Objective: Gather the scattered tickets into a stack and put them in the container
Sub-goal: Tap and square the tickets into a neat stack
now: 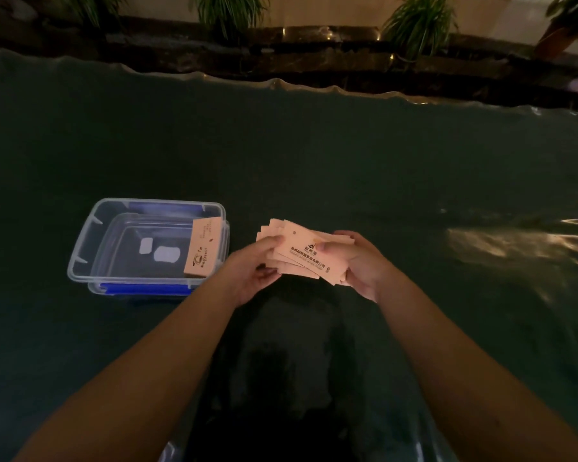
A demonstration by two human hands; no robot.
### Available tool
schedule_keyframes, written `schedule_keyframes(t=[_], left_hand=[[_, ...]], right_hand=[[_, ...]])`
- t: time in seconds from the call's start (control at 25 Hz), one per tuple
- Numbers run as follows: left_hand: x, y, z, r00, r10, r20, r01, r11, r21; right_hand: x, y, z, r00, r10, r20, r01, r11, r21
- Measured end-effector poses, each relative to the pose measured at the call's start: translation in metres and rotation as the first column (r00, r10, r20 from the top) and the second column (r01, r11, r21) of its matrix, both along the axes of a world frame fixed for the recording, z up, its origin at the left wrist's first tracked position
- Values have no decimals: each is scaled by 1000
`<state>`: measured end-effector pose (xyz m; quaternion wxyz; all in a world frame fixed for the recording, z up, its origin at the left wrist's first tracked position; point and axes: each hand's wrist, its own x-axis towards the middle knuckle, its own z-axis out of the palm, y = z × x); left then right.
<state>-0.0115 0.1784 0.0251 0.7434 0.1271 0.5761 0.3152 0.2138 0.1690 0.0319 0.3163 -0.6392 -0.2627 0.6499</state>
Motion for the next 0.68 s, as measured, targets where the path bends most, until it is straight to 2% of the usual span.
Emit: schedule_keyframes(t=[0.16,0.36,0.44,0.68], left_hand=[[3,16,-20,965,-104,-241,96,994,-43],[14,23,-43,825,-222,-520,215,974,-76],[17,26,-46,816,-219,-536,205,975,-86],[14,39,-44,900,-195,-390,152,979,-139]], right_hand=[[-12,15,-26,987,-68,149,64,998,27],[-20,15,-55,970,-67,234,70,998,-3],[-19,17,-60,968,-81,236,90,996,-27],[-17,21,-60,983,-88,158,102,991,-84]])
